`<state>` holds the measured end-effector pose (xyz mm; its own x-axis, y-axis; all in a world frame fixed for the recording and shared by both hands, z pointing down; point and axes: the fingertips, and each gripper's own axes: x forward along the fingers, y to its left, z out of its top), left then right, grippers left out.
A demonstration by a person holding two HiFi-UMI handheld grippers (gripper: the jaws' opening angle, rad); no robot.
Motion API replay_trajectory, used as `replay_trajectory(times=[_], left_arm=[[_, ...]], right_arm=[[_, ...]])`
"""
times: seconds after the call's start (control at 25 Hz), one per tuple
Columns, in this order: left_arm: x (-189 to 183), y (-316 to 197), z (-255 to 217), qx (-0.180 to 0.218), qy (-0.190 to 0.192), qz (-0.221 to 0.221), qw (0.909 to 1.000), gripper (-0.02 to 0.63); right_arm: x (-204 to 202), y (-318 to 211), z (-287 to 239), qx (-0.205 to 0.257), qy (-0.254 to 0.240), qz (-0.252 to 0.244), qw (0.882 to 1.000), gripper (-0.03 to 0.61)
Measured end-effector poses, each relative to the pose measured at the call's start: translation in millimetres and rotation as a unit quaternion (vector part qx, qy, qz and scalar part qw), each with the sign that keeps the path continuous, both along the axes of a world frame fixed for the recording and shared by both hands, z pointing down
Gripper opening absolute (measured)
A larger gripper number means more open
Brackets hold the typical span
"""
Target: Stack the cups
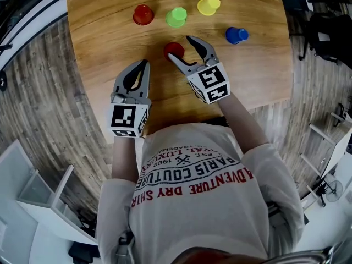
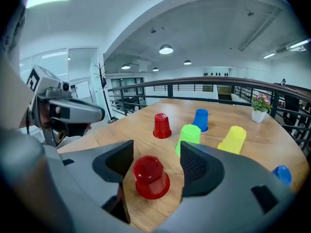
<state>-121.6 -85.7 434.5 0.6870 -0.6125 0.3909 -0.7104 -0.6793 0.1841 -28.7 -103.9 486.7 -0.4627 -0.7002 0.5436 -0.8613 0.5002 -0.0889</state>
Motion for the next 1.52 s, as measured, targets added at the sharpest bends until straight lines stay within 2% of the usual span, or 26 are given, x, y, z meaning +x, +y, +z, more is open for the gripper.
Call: replay_trajectory(times=[0.2, 0.4, 0.96, 1.12, 1.2, 1.28, 1.52], left_arm=[[7, -1, -7, 0.004, 0.002, -0.02, 0.9998, 0.017], [17, -4, -7, 0.004, -0.005, -0.052, 0.9986, 0.017], [25, -14, -2, 0.005, -0.015, -0.104, 0.9944, 0.017], [21, -13, 0, 0.005, -0.024, -0.109, 0.9937, 0.017], [19, -12, -1, 0.006, -0.025, -0.113, 0.9933, 0.017], [17, -11, -1, 0.006, -0.025, -0.114, 0.9932, 0.017], [25, -7, -8, 0.016, -0.02, -0.09, 0.9956, 0.017]], right_arm=[[23, -18, -17, 0.016, -0.002, 0.01, 1.0, 0.293], [35, -42, -7, 0.0, -0.005, -0.006, 1.0, 0.293], [38, -98, 34, -0.024, 0.001, -0.037, 0.999, 0.293], [37, -104, 43, -0.034, 0.007, -0.028, 0.999, 0.287], [39, -104, 44, -0.035, 0.013, -0.023, 0.999, 0.245], [39, -100, 41, -0.031, 0.016, -0.027, 0.999, 0.245], [49, -77, 21, -0.012, 0.017, -0.026, 0.999, 0.242]])
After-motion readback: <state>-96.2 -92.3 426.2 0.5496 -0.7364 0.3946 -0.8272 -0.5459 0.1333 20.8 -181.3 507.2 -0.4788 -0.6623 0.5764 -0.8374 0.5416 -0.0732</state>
